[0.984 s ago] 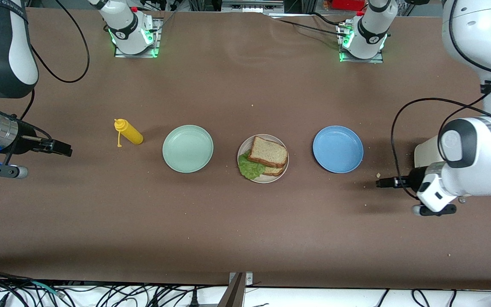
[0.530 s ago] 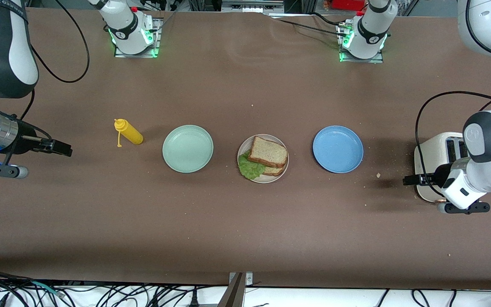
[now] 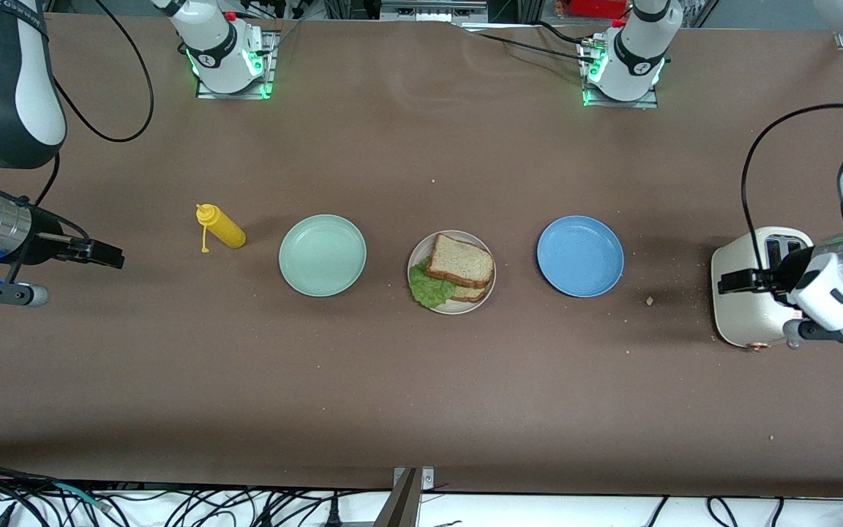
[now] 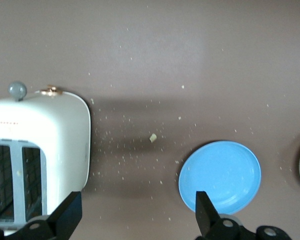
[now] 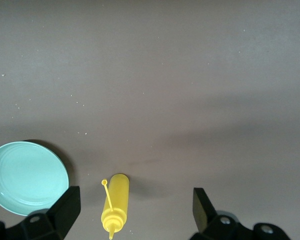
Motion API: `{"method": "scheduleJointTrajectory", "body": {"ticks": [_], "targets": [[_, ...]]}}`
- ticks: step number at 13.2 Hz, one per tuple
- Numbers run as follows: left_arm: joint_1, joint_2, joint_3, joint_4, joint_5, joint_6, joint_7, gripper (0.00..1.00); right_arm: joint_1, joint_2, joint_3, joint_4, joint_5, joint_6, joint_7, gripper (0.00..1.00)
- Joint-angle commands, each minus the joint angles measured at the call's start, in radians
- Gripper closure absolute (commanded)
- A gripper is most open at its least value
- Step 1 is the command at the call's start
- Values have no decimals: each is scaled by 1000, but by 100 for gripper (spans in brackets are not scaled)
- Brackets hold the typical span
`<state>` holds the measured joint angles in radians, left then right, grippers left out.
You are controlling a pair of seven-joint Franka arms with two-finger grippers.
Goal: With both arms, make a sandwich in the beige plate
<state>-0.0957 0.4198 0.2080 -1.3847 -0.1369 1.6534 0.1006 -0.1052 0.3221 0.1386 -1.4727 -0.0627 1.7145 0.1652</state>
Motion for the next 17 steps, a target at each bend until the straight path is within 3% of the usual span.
{"method": "scheduleJointTrajectory", "body": {"ticks": [1, 6, 10, 14, 17], "targets": [[1, -105, -6, -109, 42, -7, 11, 0, -1, -14, 3, -15, -11, 5, -4, 1], [2, -260, -41, -266, 108, 25, 11, 0, -1, -17, 3, -17, -13, 13, -12, 1], [10, -412, -99, -456, 111, 130, 10, 0, -1, -18, 4, -15, -16, 28, -24, 1], [10, -461, -148, -424, 111, 121, -25, 0, -1, -18, 6, -14, -16, 30, -36, 1], [1, -444, -180, -315, 108, 47, -154, 0, 1, -18, 7, -11, -20, 31, -46, 0]]}}
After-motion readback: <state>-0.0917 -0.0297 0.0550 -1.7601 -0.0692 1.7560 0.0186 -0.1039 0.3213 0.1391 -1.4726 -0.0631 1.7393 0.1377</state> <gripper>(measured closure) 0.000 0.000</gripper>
